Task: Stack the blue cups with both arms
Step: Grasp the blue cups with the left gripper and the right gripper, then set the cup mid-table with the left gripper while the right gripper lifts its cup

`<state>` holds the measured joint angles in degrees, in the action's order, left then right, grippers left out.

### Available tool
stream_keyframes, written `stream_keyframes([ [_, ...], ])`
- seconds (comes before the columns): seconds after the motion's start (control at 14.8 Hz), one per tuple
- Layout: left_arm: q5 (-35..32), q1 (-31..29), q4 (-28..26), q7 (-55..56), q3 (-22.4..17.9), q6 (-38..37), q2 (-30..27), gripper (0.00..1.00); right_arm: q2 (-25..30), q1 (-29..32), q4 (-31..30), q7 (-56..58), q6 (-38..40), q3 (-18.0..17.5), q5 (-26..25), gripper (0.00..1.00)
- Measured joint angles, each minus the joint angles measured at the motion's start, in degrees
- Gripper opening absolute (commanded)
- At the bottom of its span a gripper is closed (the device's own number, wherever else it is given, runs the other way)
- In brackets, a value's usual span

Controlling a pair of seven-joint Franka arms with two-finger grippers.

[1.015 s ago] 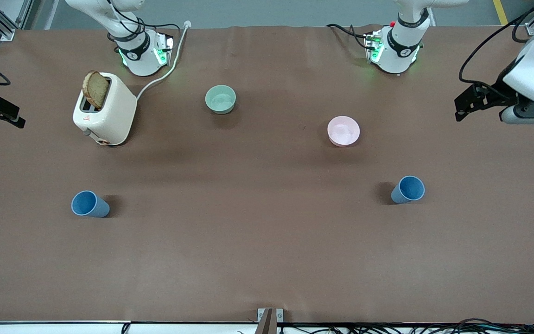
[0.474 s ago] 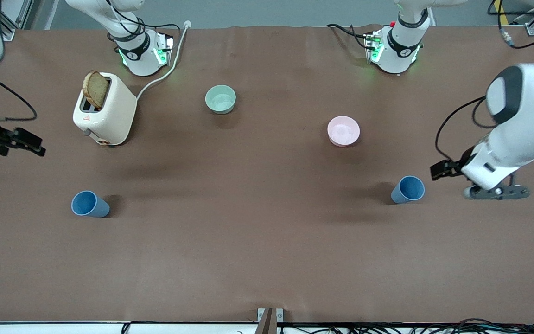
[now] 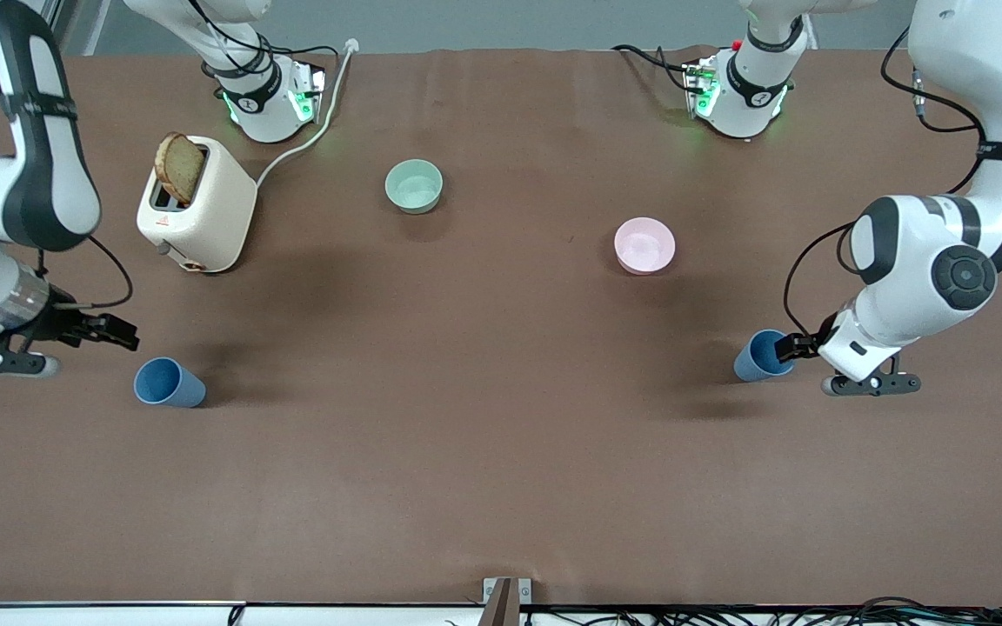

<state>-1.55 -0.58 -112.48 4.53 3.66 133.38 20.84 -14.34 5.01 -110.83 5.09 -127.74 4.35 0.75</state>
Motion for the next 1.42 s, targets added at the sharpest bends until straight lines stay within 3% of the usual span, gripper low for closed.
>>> stream_keyframes([
  [0.27,0.0,0.0,-0.8,0.0,0.1,1.6,3.0,0.65,-7.8,0.8,-0.1,0.0,-8.5,0.0,0.0,0.95],
  [0.41,0.0,0.1,-1.3,0.0,0.1,1.6,3.3,0.37,-10.2,1.0,0.0,0.0,-11.0,0.0,0.0,0.87],
  [0.47,0.0,0.1,-1.5,0.0,0.1,1.6,3.3,0.21,-11.0,1.0,0.0,0.0,-12.1,0.0,0.0,0.74],
  [0.54,0.0,0.1,-1.6,0.0,0.2,1.6,3.3,0.05,-11.8,1.0,0.0,0.0,-13.0,0.0,0.0,0.55],
  [0.61,0.0,0.1,-1.6,0.0,0.3,1.6,3.3,0.00,-12.4,1.0,0.0,0.0,-13.4,0.0,0.0,0.35],
  [0.68,0.0,0.2,-1.6,0.0,0.3,1.6,3.3,0.00,-12.9,1.0,0.0,0.0,-13.6,0.0,0.0,0.22],
  [0.81,0.0,0.3,-1.4,0.0,0.6,1.6,3.1,0.00,-13.7,1.0,0.3,0.0,-13.8,0.0,0.0,0.10],
  [1.15,0.0,0.4,1.2,3.3,6.5,1.6,0.8,0.00,-14.4,1.0,1.7,-0.2,-13.0,-0.3,0.1,0.07],
  [1.42,0.0,3.4,7.3,18.5,14.9,-3.2,-0.1,0.00,-10.7,0.8,4.3,-0.2,-4.5,-0.6,0.1,0.07],
])
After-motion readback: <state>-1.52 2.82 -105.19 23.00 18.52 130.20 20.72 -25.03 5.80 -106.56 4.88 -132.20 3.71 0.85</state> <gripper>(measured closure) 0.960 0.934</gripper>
